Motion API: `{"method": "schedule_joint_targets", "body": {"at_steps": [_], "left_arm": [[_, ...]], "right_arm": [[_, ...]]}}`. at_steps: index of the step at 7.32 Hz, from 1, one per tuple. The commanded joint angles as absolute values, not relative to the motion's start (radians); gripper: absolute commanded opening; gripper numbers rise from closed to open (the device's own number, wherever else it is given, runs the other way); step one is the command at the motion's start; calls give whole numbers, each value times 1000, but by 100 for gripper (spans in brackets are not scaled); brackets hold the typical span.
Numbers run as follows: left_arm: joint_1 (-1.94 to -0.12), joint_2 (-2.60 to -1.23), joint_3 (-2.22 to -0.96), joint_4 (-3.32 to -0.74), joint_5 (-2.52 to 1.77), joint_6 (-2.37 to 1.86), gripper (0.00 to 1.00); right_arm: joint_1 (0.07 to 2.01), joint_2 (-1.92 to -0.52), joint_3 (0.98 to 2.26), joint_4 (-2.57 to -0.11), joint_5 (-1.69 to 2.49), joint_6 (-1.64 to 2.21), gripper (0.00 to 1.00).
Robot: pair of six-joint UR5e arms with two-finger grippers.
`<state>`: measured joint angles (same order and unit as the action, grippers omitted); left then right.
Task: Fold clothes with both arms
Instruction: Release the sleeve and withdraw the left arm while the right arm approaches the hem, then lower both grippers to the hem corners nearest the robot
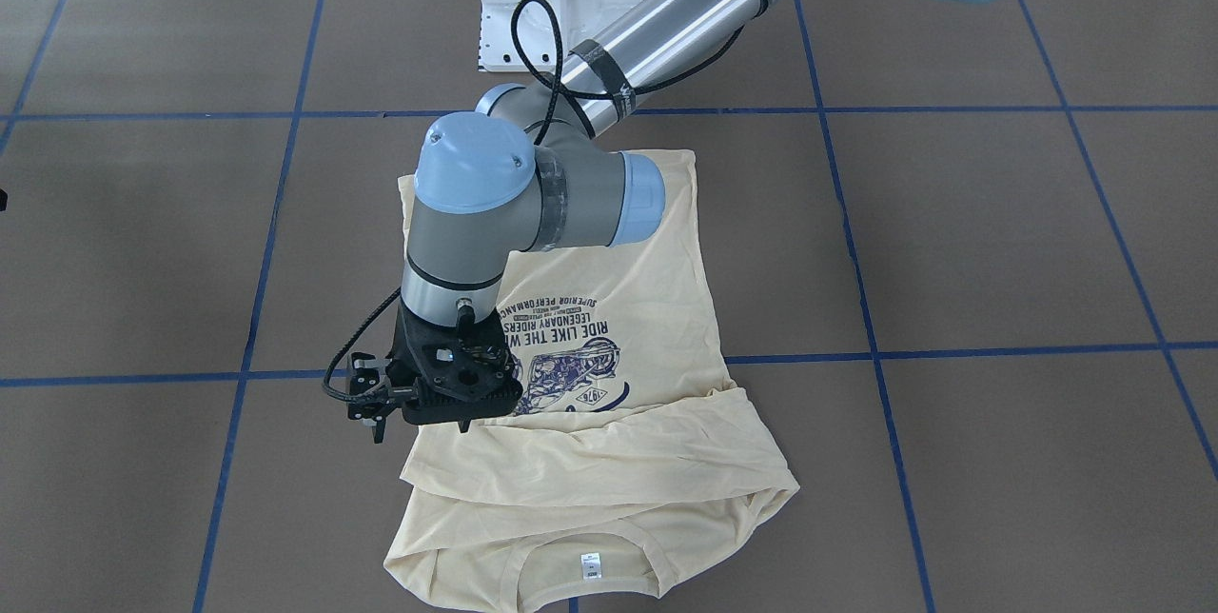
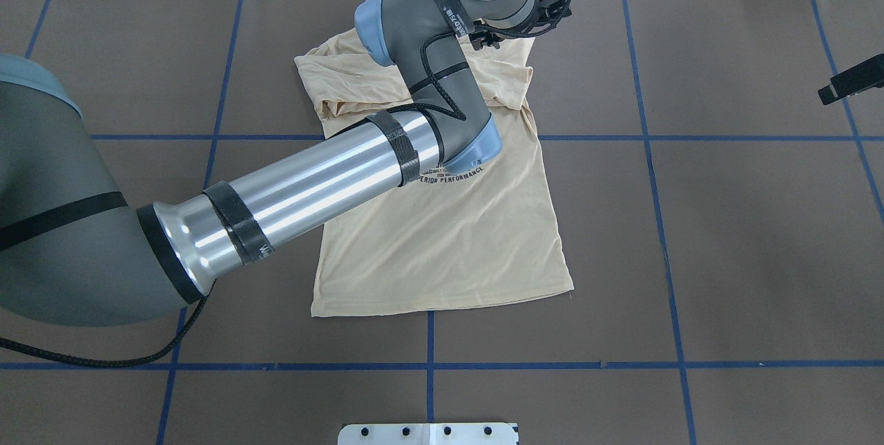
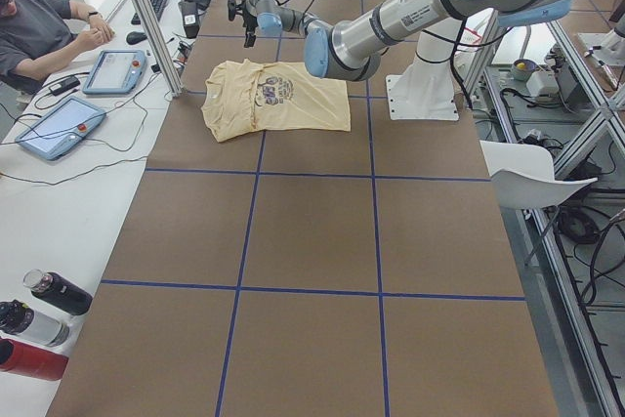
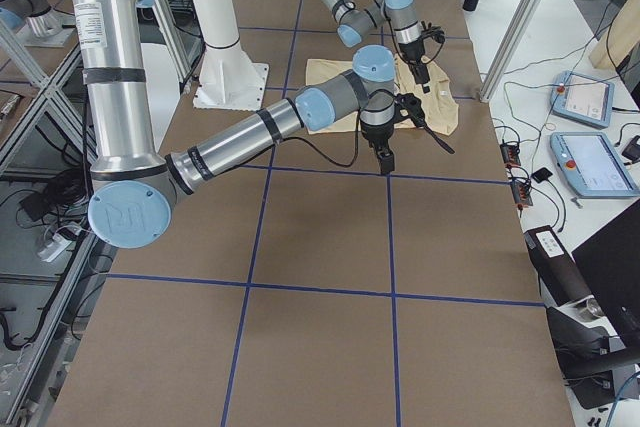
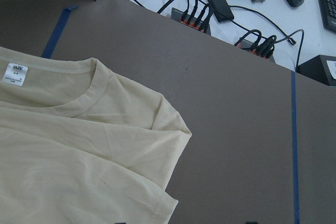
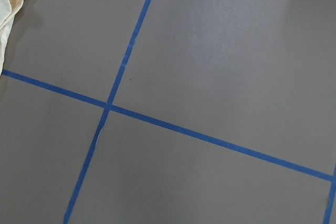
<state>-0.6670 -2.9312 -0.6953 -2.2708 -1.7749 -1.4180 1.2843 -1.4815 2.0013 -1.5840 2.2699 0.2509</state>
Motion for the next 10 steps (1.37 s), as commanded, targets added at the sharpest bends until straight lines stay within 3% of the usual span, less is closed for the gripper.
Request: {"method": "schedule_joint_targets", "body": {"at_steps": [1,3,7,8,10], "left_arm": [[-666,-2801,-960,-2107,-1883,-1346,100],[-666,-2508,-1366,-1993,-1888,-1267,100],[-513,-2046,-1884,-1927,-1849,-1249,100],[-444,-1980,-1951,-1925,-1777,-1250,100],[-378,-1877,-1968,-1925,-1721,-1264,100]], "right_arm": [[1249,-1477,2014,-1518,2270,402,100],[1136,-1488,2026,-1360,2241,680,100],[685,-1499,2184,-1345,1860,1163,100],[566,-1502,2190,-1345,1735,1240,100],[421,-1502,2198,-1344,1599,1325,100]]}}
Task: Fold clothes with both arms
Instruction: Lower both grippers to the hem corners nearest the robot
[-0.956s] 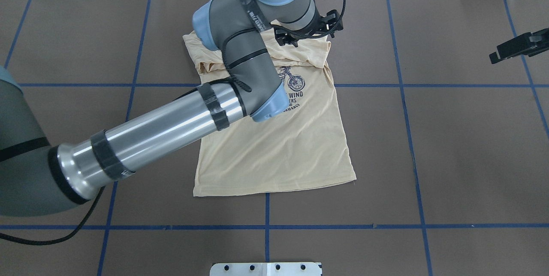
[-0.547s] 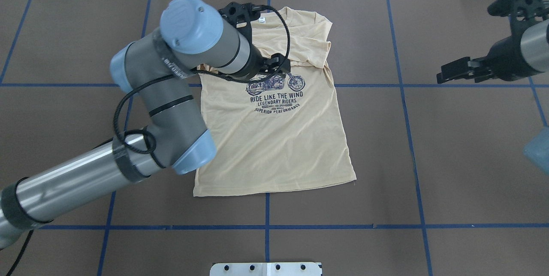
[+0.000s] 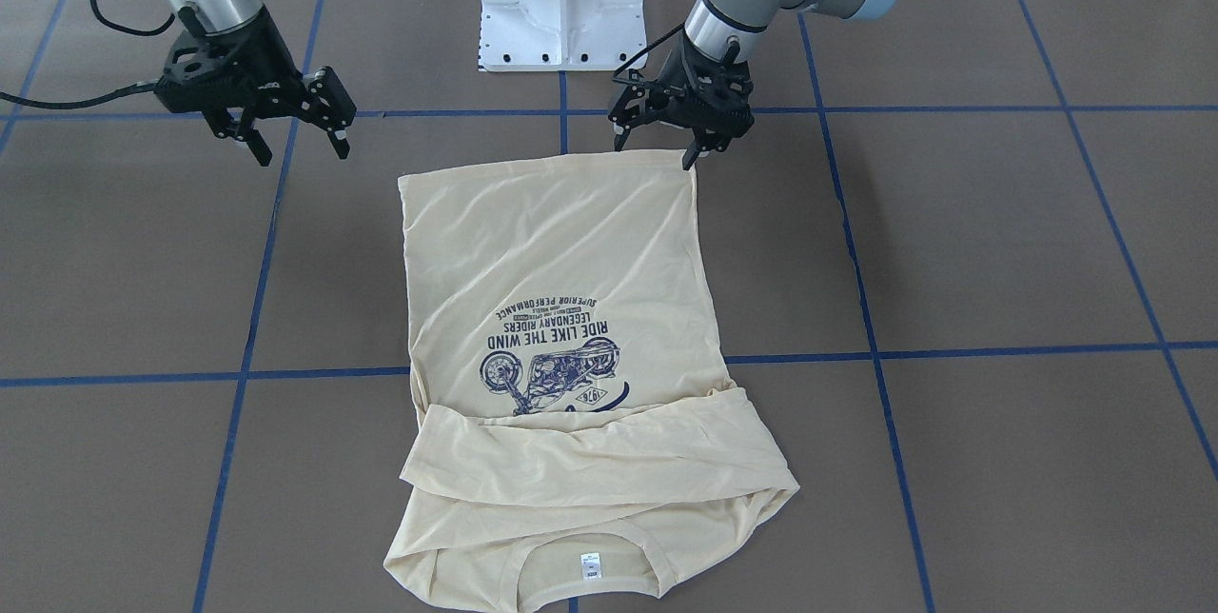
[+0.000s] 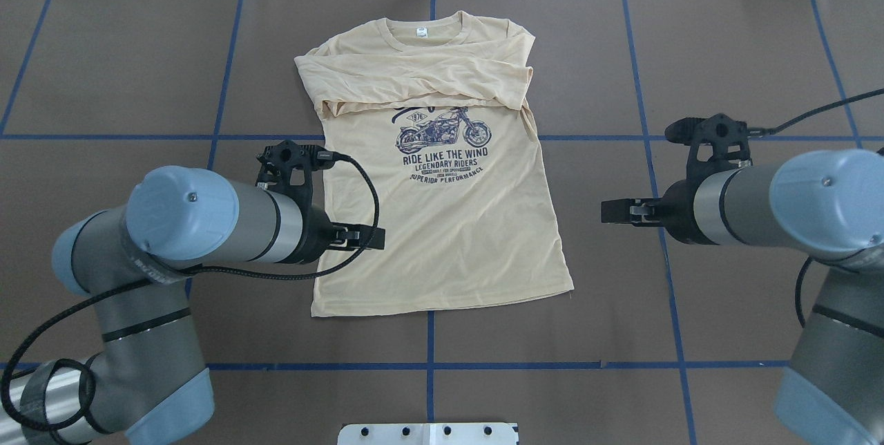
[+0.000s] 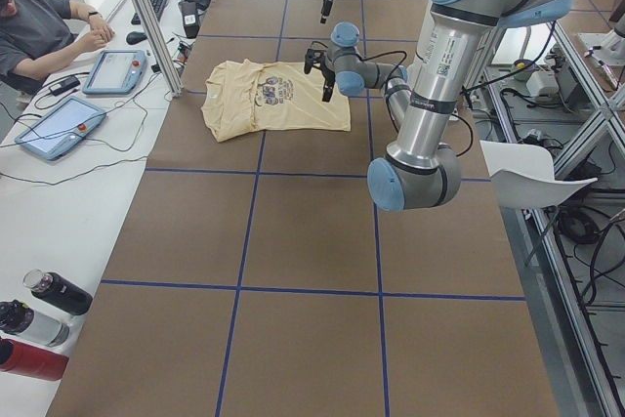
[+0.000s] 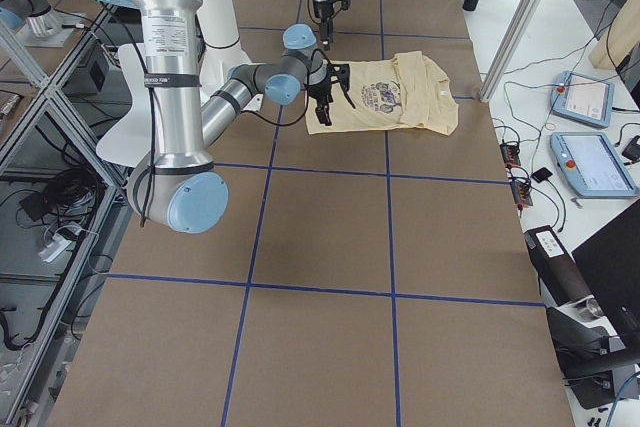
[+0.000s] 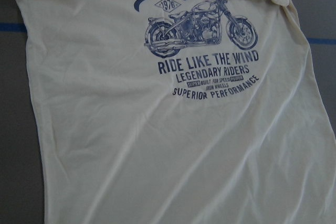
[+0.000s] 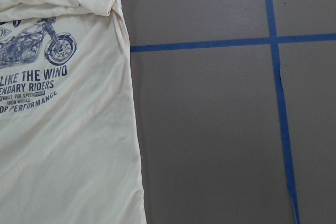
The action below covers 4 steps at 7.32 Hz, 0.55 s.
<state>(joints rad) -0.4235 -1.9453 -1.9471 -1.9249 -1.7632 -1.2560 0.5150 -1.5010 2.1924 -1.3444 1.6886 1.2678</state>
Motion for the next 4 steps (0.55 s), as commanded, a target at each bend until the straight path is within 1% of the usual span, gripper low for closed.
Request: {"method": "schedule_joint_targets", "body": {"at_steps": [1,3,4], "left_arm": [[-350,-1867,-1957,-1928,-1689,-1299,100],[-315,-1867,-1934,-1931,-1686,-1380,98],[-305,-1870,-1918,-1933,-1686,-1403,92]], "right_arm": [[396,-1502,2198,-1344,1579,1330,100],[396,-1502,2198,-1344,1575,1330,100],[396,-1502,2198,-1344,1575,1330,100]]}}
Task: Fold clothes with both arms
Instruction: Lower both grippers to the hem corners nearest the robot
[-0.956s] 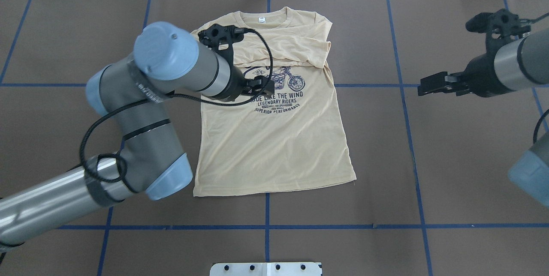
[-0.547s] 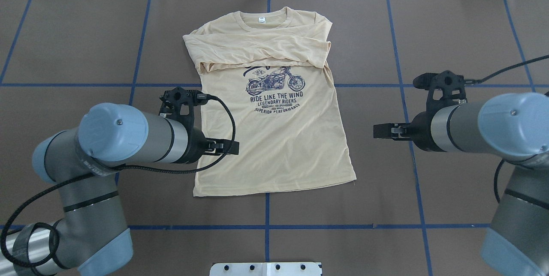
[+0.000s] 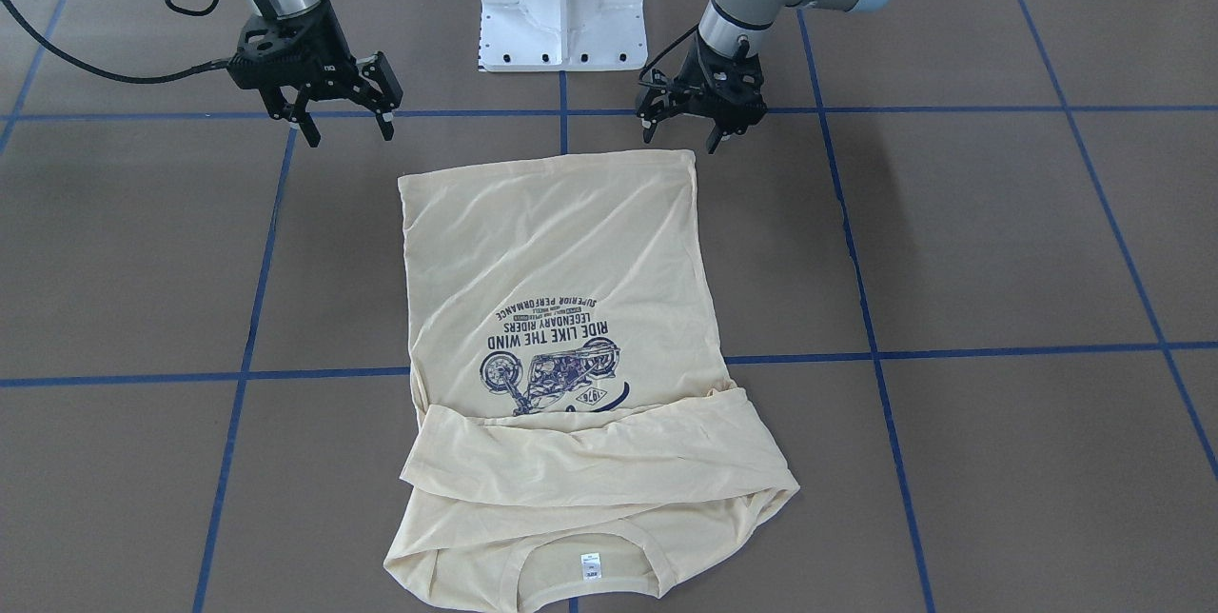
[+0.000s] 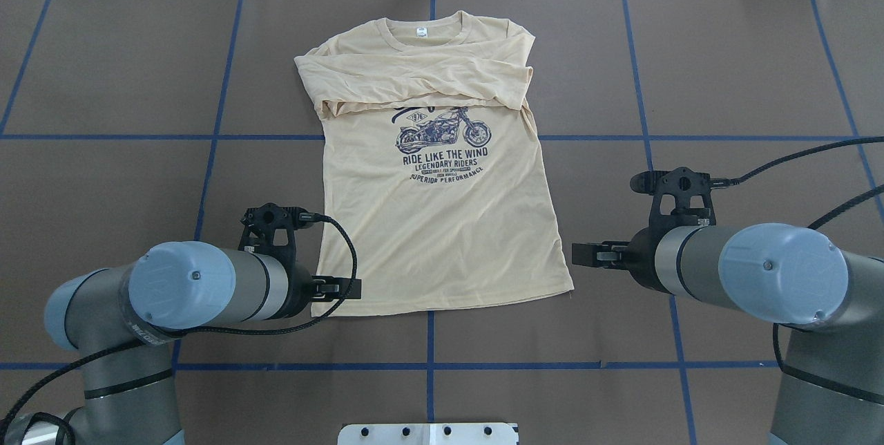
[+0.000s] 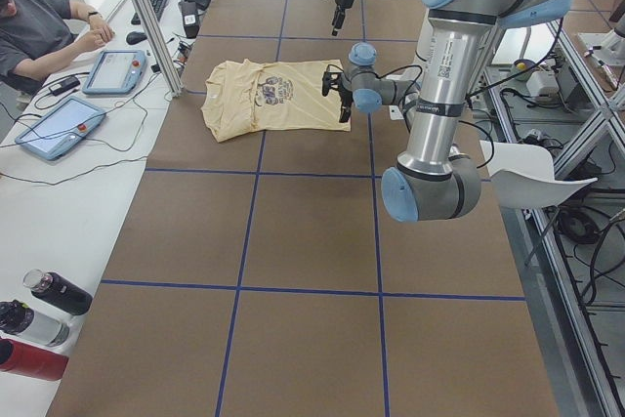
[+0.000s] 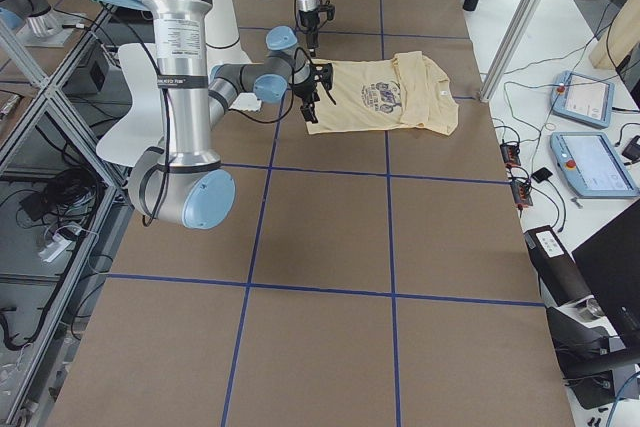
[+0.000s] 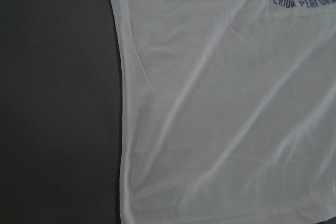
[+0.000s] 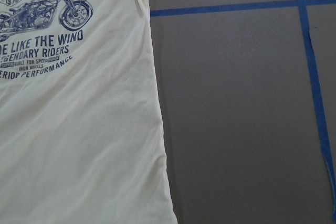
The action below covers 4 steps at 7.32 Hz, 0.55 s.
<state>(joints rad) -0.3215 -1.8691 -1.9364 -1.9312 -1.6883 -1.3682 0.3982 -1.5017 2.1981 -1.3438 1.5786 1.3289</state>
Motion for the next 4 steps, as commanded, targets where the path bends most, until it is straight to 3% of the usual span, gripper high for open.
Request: {"method": "schedule_joint_targets", "body": {"at_steps": [1,4], "left_arm": [[-284,-1878,-1899,-1933,-1681,-1420,86],[-282,-1879,-1884,-1933,-1681,-1420,70]], "right_arm": [[396,-1502,2198,-1344,1575,1330,100],[396,-1502,2198,-1344,1575,1330,100]]}}
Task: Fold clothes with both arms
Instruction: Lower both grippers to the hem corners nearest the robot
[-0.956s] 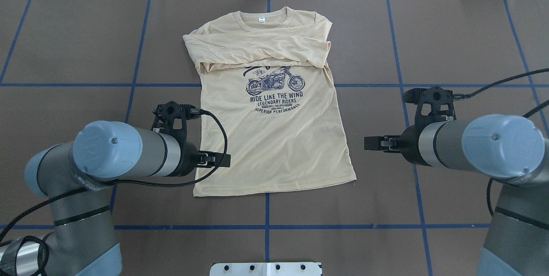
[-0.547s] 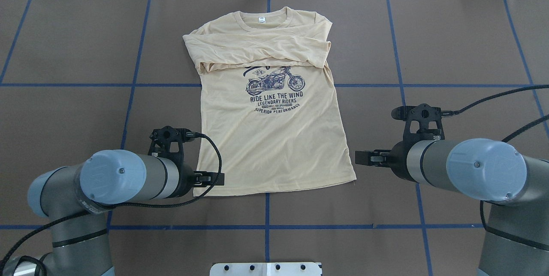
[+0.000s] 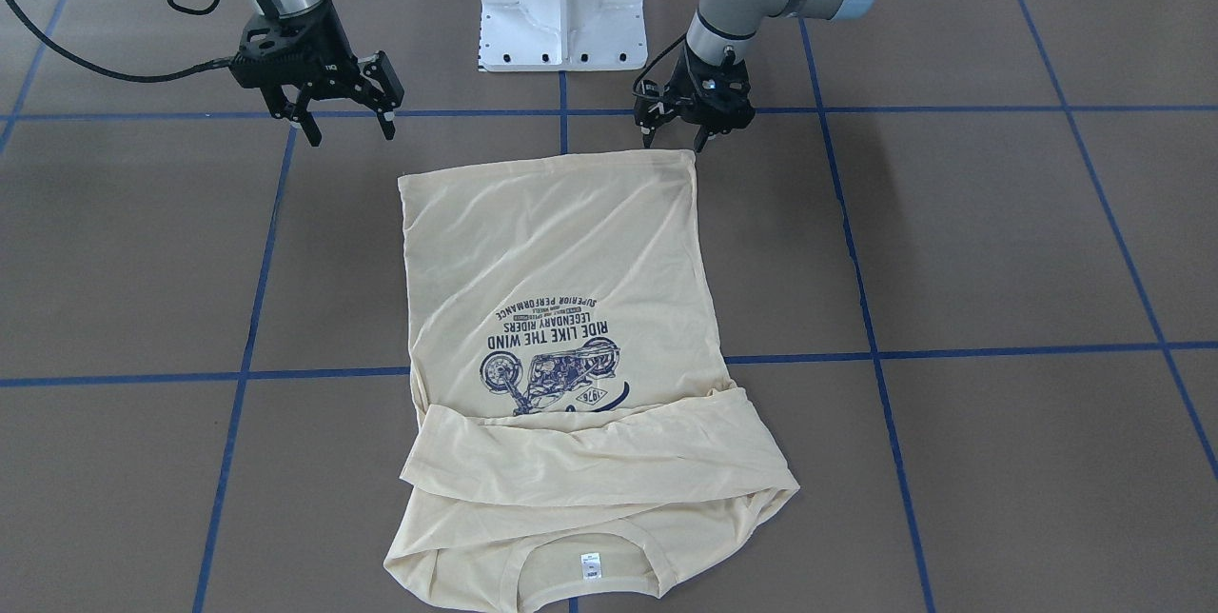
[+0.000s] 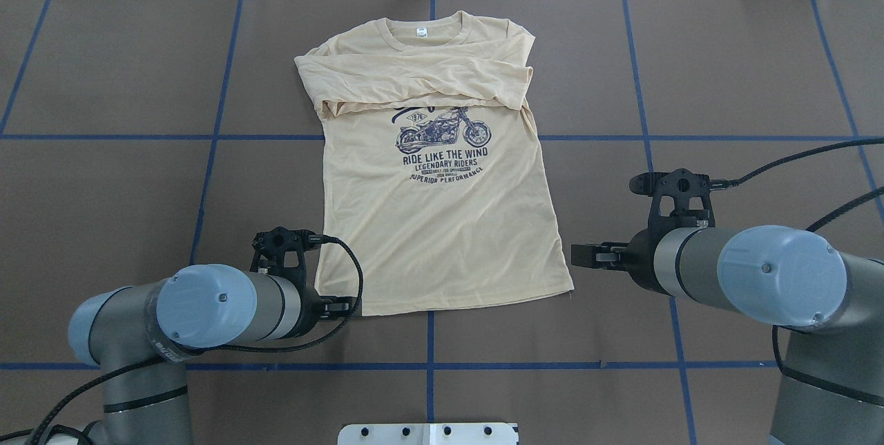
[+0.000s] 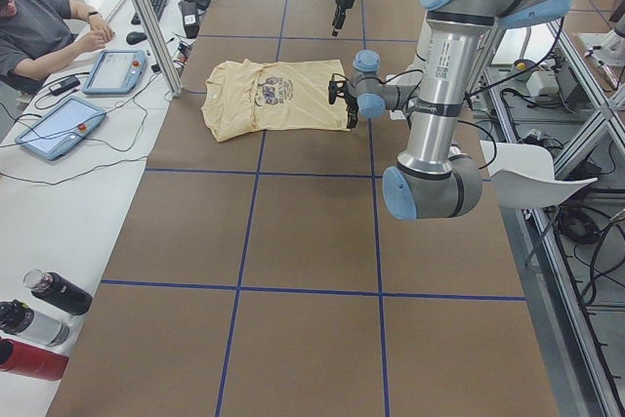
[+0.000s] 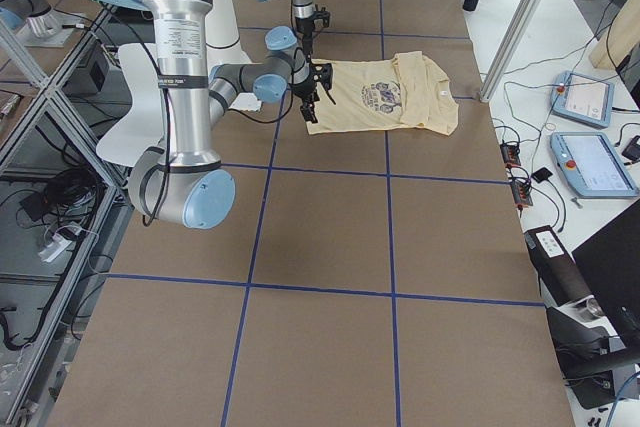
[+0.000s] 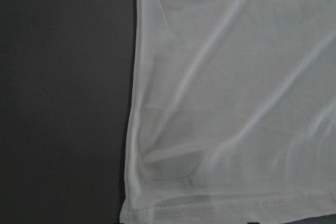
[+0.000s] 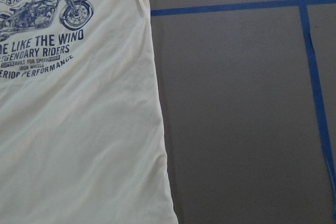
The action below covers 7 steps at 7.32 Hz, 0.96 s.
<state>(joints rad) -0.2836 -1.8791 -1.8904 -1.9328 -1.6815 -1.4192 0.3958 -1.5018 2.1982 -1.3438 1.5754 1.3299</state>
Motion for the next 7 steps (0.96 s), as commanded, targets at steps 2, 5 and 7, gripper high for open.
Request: {"method": "schedule_joint_targets", "body": {"at_steps": [2,5,7], "left_arm": [[-282,-1881,-1879,-1933,-1683,-1420,62],[-290,-1881,-1881,-1933,-1680,-1420,55],[-296,-1879,-1879,-1931,-1680,-1419,53]], "right_arm": [[396,-1500,2198,-1344,1575,1330,100],[394,-1500,2198,-1344,1572,1330,100],[394,-1500,2198,-1344,1572,1330,100]]}}
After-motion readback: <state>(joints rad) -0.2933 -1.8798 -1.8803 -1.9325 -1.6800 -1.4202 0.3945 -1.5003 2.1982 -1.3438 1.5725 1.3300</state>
